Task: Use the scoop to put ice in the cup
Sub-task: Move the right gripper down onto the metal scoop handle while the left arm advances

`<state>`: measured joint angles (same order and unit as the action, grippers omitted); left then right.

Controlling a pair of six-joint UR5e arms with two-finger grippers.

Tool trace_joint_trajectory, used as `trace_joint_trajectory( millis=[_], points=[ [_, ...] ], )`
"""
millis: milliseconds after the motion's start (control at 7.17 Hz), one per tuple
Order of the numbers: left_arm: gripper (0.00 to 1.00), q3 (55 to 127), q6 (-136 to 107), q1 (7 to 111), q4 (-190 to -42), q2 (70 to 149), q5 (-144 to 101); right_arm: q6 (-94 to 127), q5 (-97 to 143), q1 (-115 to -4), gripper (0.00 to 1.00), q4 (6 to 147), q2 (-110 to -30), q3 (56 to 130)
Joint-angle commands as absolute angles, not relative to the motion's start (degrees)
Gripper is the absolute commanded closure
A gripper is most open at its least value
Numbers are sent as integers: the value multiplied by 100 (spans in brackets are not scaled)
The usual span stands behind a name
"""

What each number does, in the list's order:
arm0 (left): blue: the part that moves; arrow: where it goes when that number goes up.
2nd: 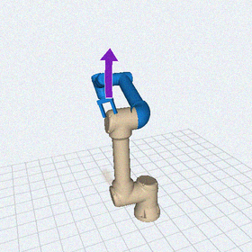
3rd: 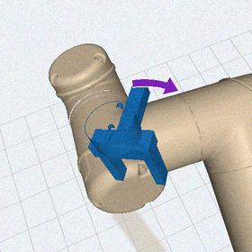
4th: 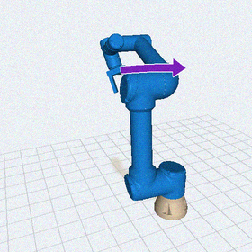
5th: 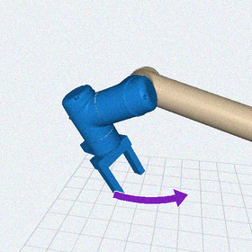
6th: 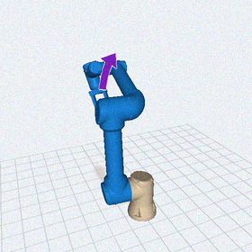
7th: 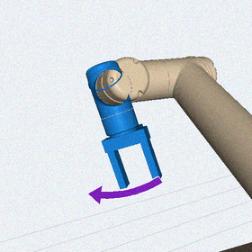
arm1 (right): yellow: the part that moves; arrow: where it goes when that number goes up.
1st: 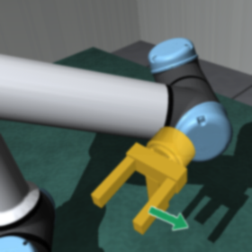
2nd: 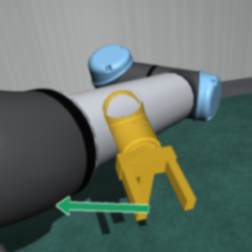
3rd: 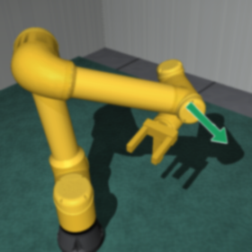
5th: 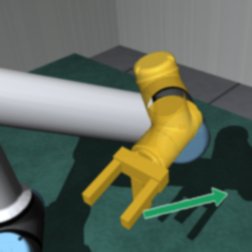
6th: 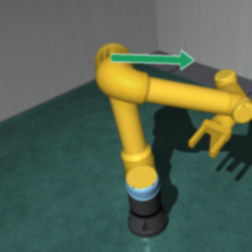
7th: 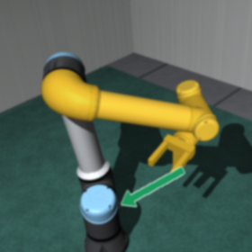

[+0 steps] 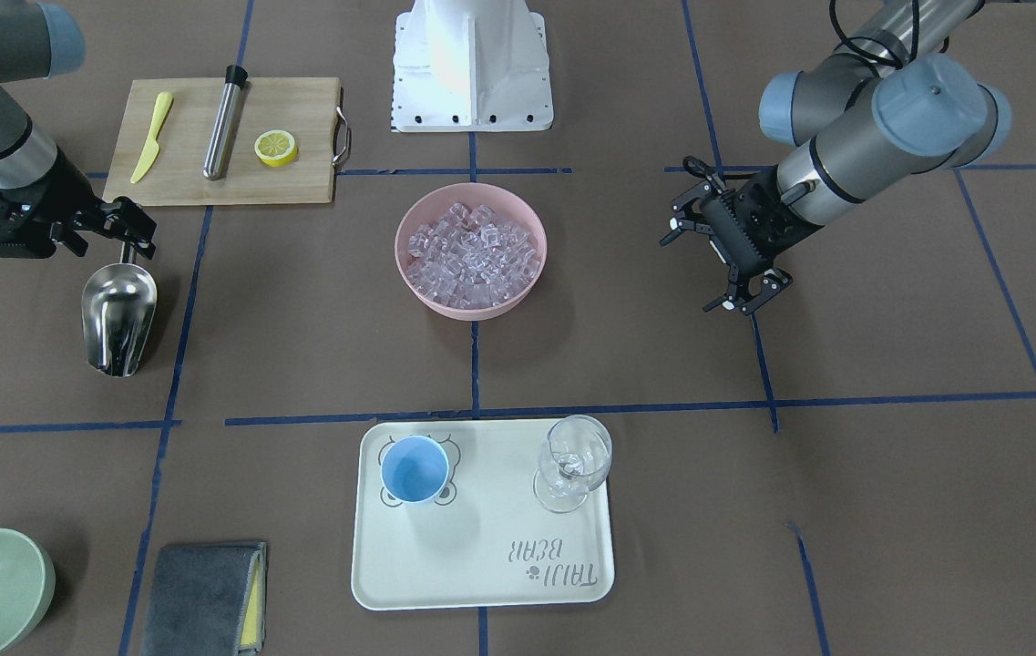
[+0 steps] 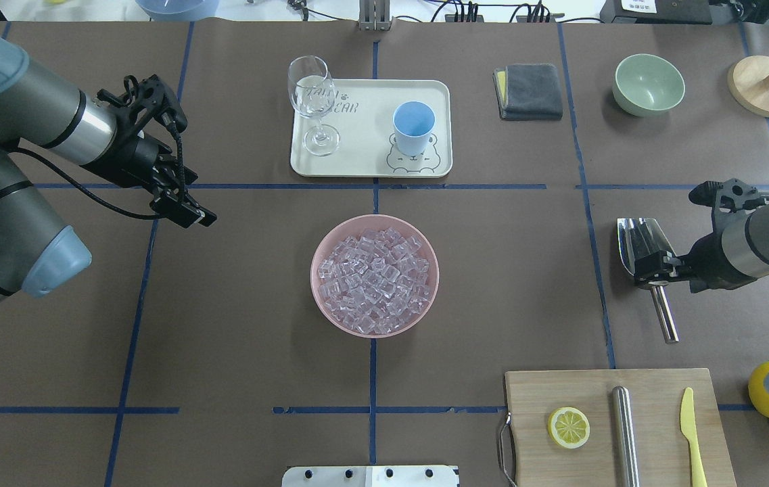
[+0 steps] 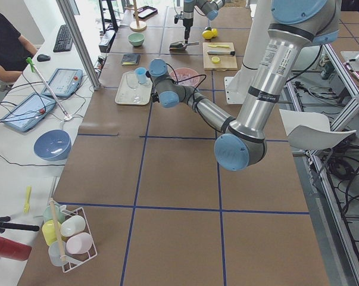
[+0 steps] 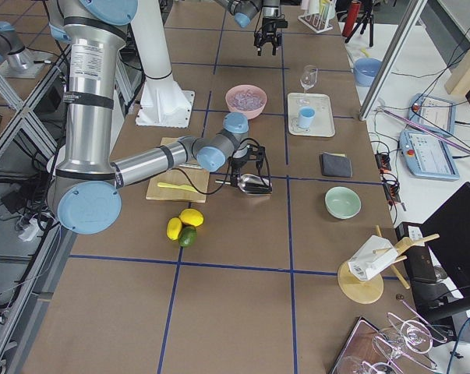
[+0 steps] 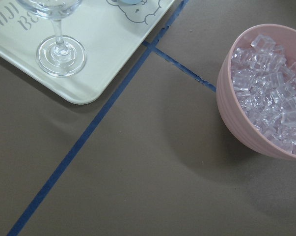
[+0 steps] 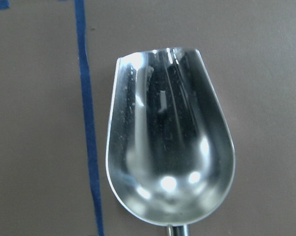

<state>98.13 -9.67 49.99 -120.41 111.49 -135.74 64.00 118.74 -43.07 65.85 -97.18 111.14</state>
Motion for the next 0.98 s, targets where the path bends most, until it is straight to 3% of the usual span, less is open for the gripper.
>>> trace_joint_trajectory(
  millis=[0, 279, 418, 558, 697, 837],
  points=[
    [0, 9800, -967, 4992, -12041, 11153, -13570, 6416, 11795, -3921, 0, 6583, -9887, 11118],
    [0, 9765, -949, 4992, -12050, 11153, -13570, 6407, 11795, -3841, 14, 6583, -9888, 11101],
    [0, 9747, -932, 4992, -12050, 11145, -13562, 6399, 11804, -3815, 29, 6583, -9888, 11083],
    [0, 9721, -923, 4983, -12050, 11127, -13327, 6346, 11821, -3823, 57, 6583, -9896, 11083],
    [0, 9668, -914, 4975, -12050, 11136, -13237, 6337, 11847, -3823, 67, 6592, -9896, 11083],
    [0, 9677, -923, 4975, -12041, 11144, -13236, 6337, 11848, -3823, 67, 6592, -9905, 11074]
  ],
)
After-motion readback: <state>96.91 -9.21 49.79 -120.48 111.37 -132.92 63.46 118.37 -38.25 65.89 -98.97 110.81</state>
